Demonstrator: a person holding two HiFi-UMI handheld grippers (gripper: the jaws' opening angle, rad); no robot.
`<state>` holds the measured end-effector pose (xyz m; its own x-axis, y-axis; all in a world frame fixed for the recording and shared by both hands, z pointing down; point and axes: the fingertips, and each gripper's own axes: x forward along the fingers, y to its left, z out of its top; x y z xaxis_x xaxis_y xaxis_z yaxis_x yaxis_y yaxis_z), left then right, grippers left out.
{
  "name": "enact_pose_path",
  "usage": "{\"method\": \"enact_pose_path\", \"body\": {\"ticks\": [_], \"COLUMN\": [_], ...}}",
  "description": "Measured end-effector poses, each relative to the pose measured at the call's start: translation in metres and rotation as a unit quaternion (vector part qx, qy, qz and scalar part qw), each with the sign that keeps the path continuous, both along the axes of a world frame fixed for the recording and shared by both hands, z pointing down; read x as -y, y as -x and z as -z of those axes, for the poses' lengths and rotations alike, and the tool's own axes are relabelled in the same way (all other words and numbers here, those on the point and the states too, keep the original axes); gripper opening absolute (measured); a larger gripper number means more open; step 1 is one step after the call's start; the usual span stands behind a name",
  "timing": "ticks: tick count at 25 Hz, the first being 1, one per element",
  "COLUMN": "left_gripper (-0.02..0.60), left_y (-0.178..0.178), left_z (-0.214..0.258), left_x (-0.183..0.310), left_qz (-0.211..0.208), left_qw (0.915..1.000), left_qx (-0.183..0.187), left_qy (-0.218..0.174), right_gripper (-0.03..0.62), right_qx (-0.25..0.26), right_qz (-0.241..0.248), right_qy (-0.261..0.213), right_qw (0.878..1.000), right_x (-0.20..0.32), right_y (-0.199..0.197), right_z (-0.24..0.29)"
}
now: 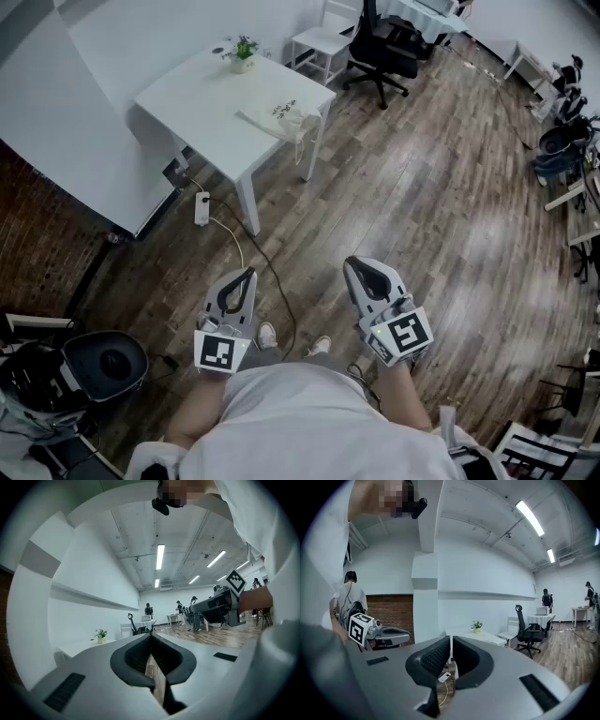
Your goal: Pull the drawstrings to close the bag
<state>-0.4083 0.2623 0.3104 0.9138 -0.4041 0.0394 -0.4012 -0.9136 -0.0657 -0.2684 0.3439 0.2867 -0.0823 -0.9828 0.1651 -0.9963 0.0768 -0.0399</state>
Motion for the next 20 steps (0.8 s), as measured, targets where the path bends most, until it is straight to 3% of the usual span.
{"method": "enact_pose_path", "body": {"ticks": [6, 11, 20], "left_gripper": [0.017, 0.017, 0.018], "left_y": [0.003, -0.023, -0.096], "left_z": [0.002, 0.004, 0.004], "left_x": [0.013, -0.007, -0.055], "left_qz": [-0.002, -0.016, 0.013], "left_qw": [0.9999, 0.9998, 0.9998], "left_qx": [0.0, 0.002, -0.012], "left_qy": [-0.012, -0.009, 0.004], "right_gripper": [0.048, 0.047, 0.048], "right_qx": [0.006, 0.009, -0.007], "right_qz": [0.001, -0.002, -0.016], "right_qy": [0.001, 0.001, -0.012], "right_qw": [1.0, 1.0, 1.0], "right_x": [0.005, -0.013, -0.095], "right_y": [0.002, -0.013, -0.099], "right_z": [-0.003, -0.004, -0.011]}}
